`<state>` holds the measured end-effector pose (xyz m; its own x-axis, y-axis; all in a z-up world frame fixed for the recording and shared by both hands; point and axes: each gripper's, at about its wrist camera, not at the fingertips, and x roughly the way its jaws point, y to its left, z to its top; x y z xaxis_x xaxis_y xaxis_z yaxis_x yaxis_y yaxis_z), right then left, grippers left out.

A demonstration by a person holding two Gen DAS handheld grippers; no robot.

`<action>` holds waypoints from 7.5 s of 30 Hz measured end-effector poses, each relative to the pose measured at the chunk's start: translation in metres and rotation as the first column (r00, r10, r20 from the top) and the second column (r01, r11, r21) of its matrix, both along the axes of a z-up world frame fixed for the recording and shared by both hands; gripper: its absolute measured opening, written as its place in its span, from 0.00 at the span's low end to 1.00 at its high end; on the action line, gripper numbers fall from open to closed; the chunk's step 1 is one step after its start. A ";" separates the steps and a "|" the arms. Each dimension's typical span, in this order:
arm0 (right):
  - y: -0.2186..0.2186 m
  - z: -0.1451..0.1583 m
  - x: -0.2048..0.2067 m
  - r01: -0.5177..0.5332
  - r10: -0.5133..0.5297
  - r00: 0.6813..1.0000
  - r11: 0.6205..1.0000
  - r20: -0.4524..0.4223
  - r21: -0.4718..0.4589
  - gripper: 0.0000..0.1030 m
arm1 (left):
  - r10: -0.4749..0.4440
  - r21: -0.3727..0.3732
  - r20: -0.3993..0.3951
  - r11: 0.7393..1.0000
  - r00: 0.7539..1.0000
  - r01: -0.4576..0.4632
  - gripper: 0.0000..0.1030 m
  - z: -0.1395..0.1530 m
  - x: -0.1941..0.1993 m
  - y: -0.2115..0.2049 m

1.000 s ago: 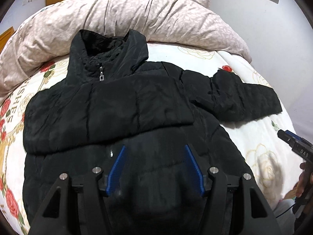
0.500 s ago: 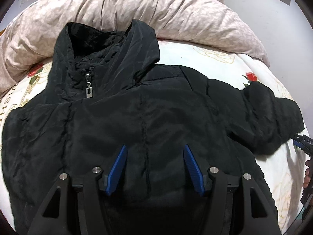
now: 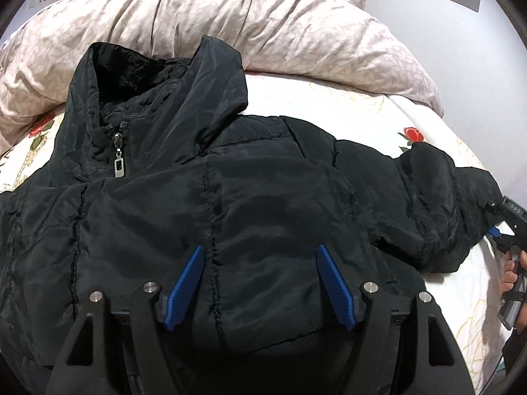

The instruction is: Fold large clothes

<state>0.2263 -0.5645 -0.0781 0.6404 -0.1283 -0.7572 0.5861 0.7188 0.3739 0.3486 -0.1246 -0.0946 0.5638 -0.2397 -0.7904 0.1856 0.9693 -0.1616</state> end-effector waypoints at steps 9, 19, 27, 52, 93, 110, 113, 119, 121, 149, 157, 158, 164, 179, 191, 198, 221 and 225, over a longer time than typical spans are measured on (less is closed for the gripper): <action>0.019 0.047 -0.014 -0.058 0.061 0.998 0.996 0.034 -0.067 0.13 | 0.029 -0.011 0.001 1.000 1.000 -0.029 0.70 0.027 -0.019 0.012; 0.106 0.148 -0.030 -0.224 0.251 0.950 0.962 0.184 -0.155 0.11 | 0.096 -0.017 0.045 0.995 0.994 -0.095 0.70 0.072 -0.055 0.059; 0.214 0.205 -0.018 -0.419 0.461 0.853 0.884 0.244 -0.205 0.10 | 0.175 -0.027 0.060 0.984 0.983 -0.173 0.70 0.093 -0.083 0.114; 0.461 0.021 0.049 -0.799 0.796 0.601 0.597 -0.070 -0.069 0.10 | 0.438 -0.100 0.008 0.895 0.899 -0.435 0.70 0.055 -0.131 0.281; 0.303 -0.037 0.088 -0.652 0.613 0.758 0.729 -0.224 -0.209 0.44 | 0.250 -0.026 -0.009 0.968 0.968 -0.250 0.34 -0.017 -0.021 0.191; 0.259 -0.037 0.136 -0.623 0.567 0.781 0.733 -0.260 -0.273 0.44 | 0.277 0.032 0.004 0.960 0.961 -0.277 0.37 -0.022 0.011 0.197; 0.256 -0.014 0.124 -0.607 0.563 0.794 0.745 -0.228 -0.275 0.44 | 0.280 0.036 -0.012 0.959 0.960 -0.280 0.36 -0.009 0.011 0.199; 0.260 0.024 0.064 -0.602 0.591 0.795 0.740 -0.136 -0.300 0.44 | 0.258 -0.018 0.094 0.966 0.962 -0.257 0.36 0.038 -0.036 0.196; 0.268 0.013 0.054 -0.618 0.600 0.784 0.732 -0.159 -0.287 0.44 | 0.239 -0.031 0.084 0.971 0.967 -0.237 0.36 0.033 -0.046 0.189; 0.337 0.041 -0.044 -0.715 0.686 0.698 0.680 -0.203 -0.162 0.44 | 0.242 0.003 -0.079 0.970 0.967 -0.243 0.46 0.054 -0.149 0.161; 0.363 0.053 -0.097 -0.760 0.734 0.650 0.636 -0.199 -0.135 0.44 | 0.229 0.005 -0.079 0.973 0.970 -0.230 0.51 0.071 -0.205 0.150; 0.365 0.053 -0.100 -0.766 0.740 0.642 0.629 -0.201 -0.133 0.44 | 0.229 0.003 -0.082 0.973 0.970 -0.229 0.51 0.071 -0.209 0.150; 0.371 0.053 -0.109 -0.780 0.752 0.625 0.611 -0.211 -0.134 0.44 | 0.232 -0.003 -0.078 0.973 0.970 -0.233 0.51 0.074 -0.220 0.147; 0.383 0.056 -0.066 -0.791 0.763 0.612 0.596 -0.210 -0.137 0.45 | 0.234 -0.022 -0.089 0.971 0.968 -0.237 0.51 0.075 -0.184 0.162; 0.389 0.055 0.055 -0.796 0.774 0.605 0.586 -0.185 -0.153 0.49 | 0.210 -0.020 -0.038 0.977 0.977 -0.211 0.57 0.083 -0.066 0.191; 0.381 0.049 0.153 -0.782 0.759 0.623 0.608 -0.188 -0.138 0.49 | 0.223 -0.007 -0.026 0.975 0.974 -0.223 0.59 0.079 0.032 0.215; 0.368 -0.028 0.351 -0.758 0.765 0.624 0.642 -0.157 0.114 0.15 | 0.250 -0.118 -0.134 0.957 0.959 -0.265 0.12 0.005 0.245 0.239; 0.372 -0.004 0.334 -0.769 0.771 0.628 0.636 -0.110 0.061 0.08 | 0.258 -0.104 -0.046 0.960 0.965 -0.261 0.06 0.022 0.225 0.237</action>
